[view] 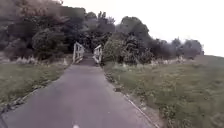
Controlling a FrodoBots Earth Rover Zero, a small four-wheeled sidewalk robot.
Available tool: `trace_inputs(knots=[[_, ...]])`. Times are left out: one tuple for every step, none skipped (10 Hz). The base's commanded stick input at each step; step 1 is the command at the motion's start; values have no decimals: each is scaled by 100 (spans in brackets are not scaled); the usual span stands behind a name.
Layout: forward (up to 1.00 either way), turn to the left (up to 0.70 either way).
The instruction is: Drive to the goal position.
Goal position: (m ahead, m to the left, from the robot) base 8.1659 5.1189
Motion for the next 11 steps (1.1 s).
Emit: trace_inputs(knots=[[85, 35], [85, 35], [85, 21], [85, 8], [85, 1], [85, 1], [85, 1], [85, 1], [85, 1], [85, -7], [85, -14]])
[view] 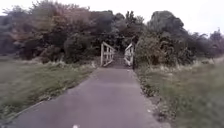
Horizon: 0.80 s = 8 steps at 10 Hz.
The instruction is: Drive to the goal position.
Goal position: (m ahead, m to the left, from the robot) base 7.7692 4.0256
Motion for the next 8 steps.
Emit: trace_inputs(knots=[[85, -21], [85, -26], [85, -32], [85, -30], [85, -29], [85, 1], [85, 1], [85, 1]])
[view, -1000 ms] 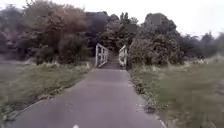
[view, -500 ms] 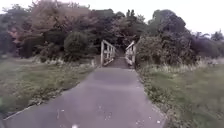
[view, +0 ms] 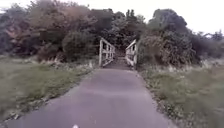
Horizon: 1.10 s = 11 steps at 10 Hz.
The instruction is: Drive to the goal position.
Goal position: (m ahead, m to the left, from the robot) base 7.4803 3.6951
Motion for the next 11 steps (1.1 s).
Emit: trace_inputs(knots=[[85, 1], [85, 1], [85, 1], [85, 1], [85, 1], [85, 1], [85, 1], [85, 1], [85, 0], [85, -4], [85, -9]])
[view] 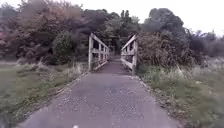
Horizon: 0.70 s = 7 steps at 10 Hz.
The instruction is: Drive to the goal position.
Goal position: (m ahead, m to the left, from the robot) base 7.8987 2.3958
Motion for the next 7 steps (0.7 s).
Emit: trace_inputs(knots=[[85, -28], [85, -29], [85, -23], [85, -12], [85, 1], [85, 1], [85, 1]])
